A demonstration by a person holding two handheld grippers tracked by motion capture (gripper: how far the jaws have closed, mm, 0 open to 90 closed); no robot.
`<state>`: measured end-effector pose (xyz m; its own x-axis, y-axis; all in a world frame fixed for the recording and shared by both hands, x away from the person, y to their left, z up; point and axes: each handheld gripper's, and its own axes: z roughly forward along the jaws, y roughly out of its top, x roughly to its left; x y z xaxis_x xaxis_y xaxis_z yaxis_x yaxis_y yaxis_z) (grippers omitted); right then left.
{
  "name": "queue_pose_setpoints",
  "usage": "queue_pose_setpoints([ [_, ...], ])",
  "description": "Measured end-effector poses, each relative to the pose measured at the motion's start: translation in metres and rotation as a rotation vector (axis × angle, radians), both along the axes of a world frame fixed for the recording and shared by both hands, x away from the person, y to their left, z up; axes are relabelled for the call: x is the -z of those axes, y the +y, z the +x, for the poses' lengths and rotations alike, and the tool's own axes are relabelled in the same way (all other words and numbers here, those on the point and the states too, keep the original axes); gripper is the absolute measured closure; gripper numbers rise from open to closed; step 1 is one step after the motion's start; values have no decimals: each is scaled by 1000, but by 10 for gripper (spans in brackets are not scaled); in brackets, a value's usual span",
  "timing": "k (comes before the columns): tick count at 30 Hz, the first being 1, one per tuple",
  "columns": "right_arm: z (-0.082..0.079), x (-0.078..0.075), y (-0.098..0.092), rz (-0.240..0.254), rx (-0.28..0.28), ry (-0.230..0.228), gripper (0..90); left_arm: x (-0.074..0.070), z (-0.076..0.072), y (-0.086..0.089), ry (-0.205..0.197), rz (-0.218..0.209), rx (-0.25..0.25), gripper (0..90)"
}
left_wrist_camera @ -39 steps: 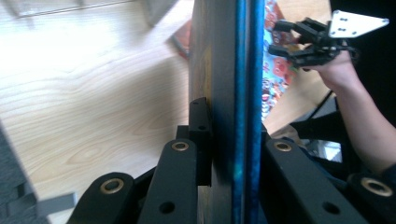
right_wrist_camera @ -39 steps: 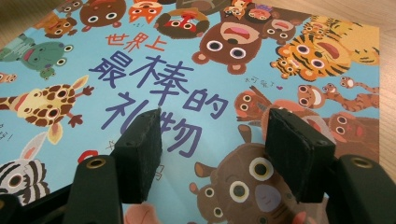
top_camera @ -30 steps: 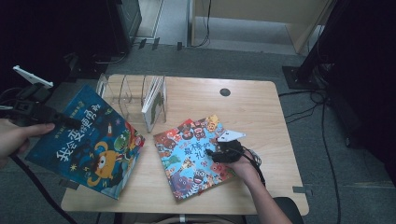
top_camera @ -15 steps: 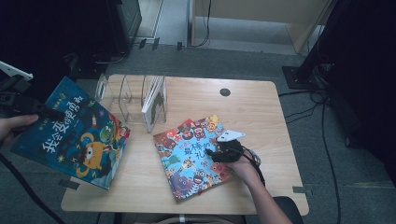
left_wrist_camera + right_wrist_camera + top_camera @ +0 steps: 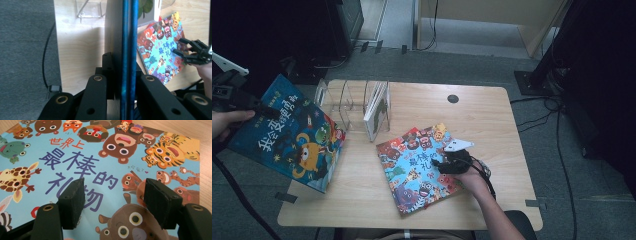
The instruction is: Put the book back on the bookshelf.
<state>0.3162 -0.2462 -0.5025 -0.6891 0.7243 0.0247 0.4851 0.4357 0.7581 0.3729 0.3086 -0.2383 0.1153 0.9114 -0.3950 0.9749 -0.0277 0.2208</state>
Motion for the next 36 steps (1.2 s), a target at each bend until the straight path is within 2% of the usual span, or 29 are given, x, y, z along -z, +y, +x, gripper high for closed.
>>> queue_pose_setpoints([
  [4, 0, 0, 0, 0, -1, -1, 334, -3, 9, -1, 1, 12, -14, 823],
  [11, 0, 0, 0, 1, 1, 0, 333, -5, 23, -1, 5, 6, -41, 827],
  [17, 0, 0, 0, -1, 0, -1, 332, -8, 26, -5, 20, 41, -24, 830],
  [25, 0, 0, 0, 0, 0, -2, 332, -15, 31, 1, -9, 24, -53, 831],
  [34, 0, 0, 0, -1, 0, -1, 332, -8, 49, 5, -28, 9, -94, 830],
  [36, 0, 0, 0, -2, 0, -1, 333, -6, 53, 5, -32, 9, -90, 830],
])
